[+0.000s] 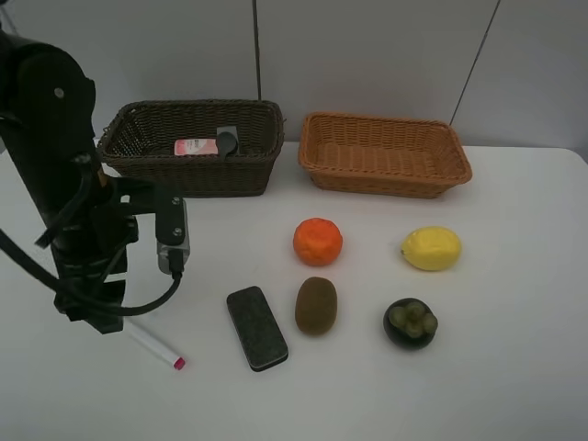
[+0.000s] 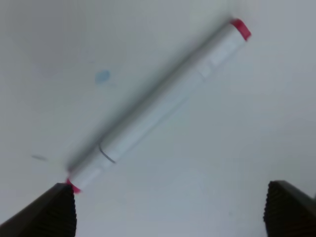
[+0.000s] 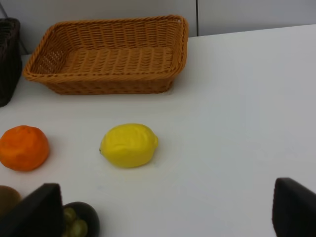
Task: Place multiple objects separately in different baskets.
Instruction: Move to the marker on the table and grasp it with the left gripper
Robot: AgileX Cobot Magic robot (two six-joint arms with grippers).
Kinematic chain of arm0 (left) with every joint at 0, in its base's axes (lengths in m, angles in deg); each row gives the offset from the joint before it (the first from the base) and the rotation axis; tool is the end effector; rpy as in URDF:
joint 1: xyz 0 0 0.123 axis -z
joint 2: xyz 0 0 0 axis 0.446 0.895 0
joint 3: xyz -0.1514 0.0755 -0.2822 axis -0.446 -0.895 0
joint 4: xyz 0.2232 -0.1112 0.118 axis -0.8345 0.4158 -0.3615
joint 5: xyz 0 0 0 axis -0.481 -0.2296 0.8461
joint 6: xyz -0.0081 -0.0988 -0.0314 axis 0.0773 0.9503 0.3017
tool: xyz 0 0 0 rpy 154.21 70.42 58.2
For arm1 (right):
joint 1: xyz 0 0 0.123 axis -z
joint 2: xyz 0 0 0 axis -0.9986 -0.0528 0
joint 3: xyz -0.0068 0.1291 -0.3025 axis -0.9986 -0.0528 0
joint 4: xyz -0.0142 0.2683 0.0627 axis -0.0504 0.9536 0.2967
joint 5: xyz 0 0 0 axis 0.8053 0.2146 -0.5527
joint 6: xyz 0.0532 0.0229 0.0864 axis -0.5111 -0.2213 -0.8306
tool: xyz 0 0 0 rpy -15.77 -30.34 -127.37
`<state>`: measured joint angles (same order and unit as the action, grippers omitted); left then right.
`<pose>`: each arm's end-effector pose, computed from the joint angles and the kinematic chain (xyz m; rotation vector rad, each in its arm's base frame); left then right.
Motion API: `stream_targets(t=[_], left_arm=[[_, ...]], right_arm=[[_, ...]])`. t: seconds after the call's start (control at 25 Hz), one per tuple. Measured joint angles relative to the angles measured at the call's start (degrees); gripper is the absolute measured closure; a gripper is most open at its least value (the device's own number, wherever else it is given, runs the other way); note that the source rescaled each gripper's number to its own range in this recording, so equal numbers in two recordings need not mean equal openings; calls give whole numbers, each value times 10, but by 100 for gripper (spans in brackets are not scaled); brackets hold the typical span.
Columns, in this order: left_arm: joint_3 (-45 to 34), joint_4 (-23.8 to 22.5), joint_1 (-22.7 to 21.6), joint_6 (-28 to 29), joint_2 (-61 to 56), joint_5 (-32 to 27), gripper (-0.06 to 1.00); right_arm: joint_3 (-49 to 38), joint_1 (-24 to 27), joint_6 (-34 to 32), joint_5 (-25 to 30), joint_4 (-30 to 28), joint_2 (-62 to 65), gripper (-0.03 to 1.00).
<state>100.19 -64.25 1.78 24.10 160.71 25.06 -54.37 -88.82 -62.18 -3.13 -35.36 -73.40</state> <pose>0.2541 -0.1381 0.1823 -1.8973 -2.4746 0.0258 -0.0195 -0.0006 0.2882 0.0412 2.0304 0.0661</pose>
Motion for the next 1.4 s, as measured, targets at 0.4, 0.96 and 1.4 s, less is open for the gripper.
stream_targets(t=[0.4, 0.96, 1.4], left_arm=[[-47, 0, 0, -85, 54, 92, -6], [-45, -19, 0, -123, 144, 182, -6], [-39, -46, 0, -77, 155, 206, 70]], right_arm=[[0, 0, 0, 0, 0, 0, -3], [0, 0, 0, 0, 0, 0, -3], [0, 0, 0, 0, 0, 0, -3]])
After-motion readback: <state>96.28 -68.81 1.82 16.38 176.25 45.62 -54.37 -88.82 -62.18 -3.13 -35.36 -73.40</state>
